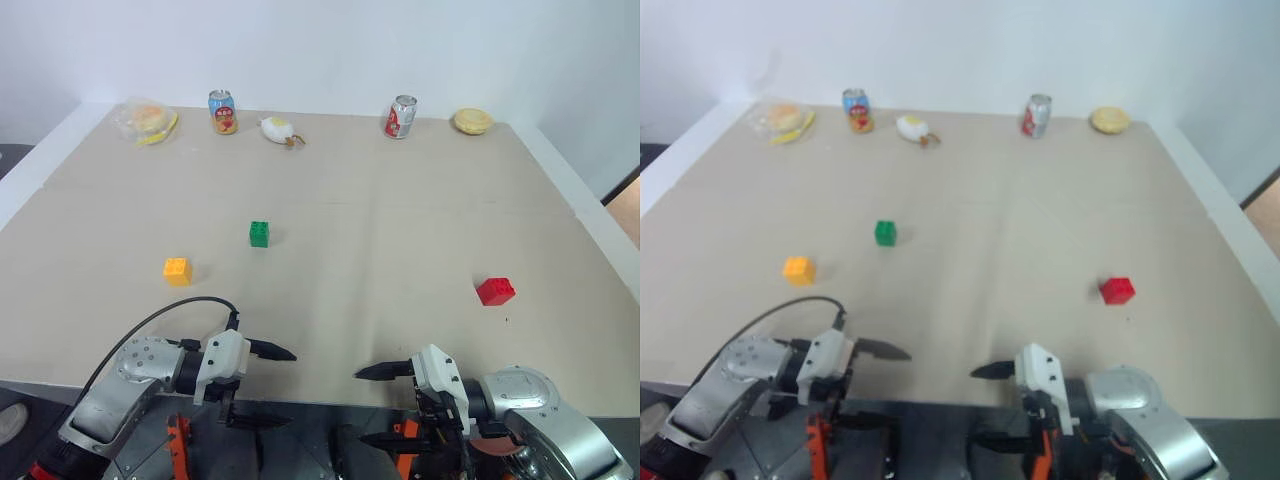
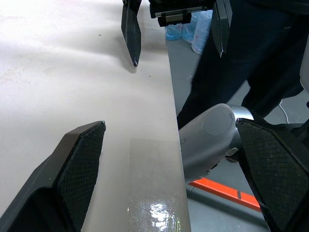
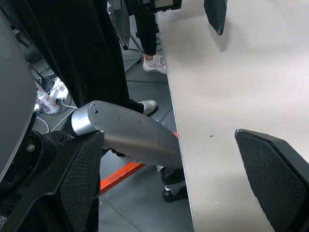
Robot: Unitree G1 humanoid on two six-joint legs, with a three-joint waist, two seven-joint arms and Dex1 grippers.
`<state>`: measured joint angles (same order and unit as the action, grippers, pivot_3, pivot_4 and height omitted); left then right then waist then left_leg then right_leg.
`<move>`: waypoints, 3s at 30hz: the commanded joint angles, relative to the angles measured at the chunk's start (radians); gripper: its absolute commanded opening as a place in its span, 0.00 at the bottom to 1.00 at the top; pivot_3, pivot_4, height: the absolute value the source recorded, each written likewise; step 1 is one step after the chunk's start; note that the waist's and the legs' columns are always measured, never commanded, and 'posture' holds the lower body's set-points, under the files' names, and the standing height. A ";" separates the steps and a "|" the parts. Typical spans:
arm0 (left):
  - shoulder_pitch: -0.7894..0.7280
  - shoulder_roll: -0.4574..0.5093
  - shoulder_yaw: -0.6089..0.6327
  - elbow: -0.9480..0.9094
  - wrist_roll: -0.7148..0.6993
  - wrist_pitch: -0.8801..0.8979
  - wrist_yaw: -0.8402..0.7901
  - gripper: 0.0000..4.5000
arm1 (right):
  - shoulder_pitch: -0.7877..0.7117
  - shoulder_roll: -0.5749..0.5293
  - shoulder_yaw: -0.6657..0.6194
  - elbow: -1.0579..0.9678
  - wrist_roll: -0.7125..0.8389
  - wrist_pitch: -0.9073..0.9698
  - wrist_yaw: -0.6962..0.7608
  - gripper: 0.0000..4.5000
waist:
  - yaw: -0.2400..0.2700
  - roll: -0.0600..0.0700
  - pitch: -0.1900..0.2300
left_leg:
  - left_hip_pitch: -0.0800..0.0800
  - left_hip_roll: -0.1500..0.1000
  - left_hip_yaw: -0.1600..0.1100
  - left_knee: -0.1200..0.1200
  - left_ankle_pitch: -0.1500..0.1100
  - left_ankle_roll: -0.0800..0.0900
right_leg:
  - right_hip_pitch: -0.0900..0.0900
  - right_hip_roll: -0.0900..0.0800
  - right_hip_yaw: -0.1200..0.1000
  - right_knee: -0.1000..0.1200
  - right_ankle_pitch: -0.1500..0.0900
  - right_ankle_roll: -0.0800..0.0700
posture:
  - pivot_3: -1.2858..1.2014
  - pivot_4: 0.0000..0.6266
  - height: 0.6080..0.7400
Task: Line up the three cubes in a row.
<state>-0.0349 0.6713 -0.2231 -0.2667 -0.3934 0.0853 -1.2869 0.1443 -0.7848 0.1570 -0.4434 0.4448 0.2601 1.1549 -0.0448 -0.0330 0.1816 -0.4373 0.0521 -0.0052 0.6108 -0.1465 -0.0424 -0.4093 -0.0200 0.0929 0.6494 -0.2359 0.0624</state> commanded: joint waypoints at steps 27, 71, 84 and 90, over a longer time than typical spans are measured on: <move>-0.184 -0.125 0.039 -0.006 -0.099 0.140 0.103 0.99 | -0.092 0.085 -0.281 -0.037 0.155 0.103 -0.281 1.00 | 0.001 0.001 0.000 | -0.001 0.000 0.000 0.002 0.000 0.000 | 0.001 0.000 -0.001 0.000 0.000 0.000 | 0.52 0.24 0.95; -0.549 -0.658 -0.040 0.394 0.018 -0.001 0.288 1.00 | -0.228 0.288 -0.588 0.350 -0.041 0.228 -0.874 0.30 | -0.002 0.007 -0.003 | -0.003 -0.006 -0.001 0.008 0.000 0.005 | 0.003 0.003 0.010 0.001 0.004 0.007 | 0.52 0.24 0.95; -0.435 -0.345 0.034 0.272 -0.071 0.065 0.051 1.00 | -0.335 0.008 -0.271 0.175 0.093 0.198 -0.161 0.28 | -0.013 0.010 -0.003 | -0.002 -0.004 -0.002 0.006 0.000 0.005 | 0.002 0.005 0.009 0.001 0.004 0.006 | 0.52 0.24 0.95; -0.393 -0.209 0.067 0.249 -0.089 0.073 -0.042 1.00 | -0.478 -0.015 -0.103 0.324 0.028 0.058 0.119 0.28 | -0.001 0.008 -0.002 | -0.003 -0.004 -0.001 0.007 0.000 0.005 | 0.002 0.003 0.009 0.001 0.004 0.006 | 0.52 0.24 0.95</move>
<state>-0.4331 0.4420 -0.1834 0.0271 -0.4587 0.1577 -1.3014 -0.2956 -0.7848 0.0235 -0.1584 0.4888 0.3650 1.1856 -0.0460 -0.0251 0.1800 -0.4403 0.0479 -0.0066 0.6174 -0.1465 -0.0373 -0.4074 -0.0170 0.1017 0.6499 -0.2323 0.0688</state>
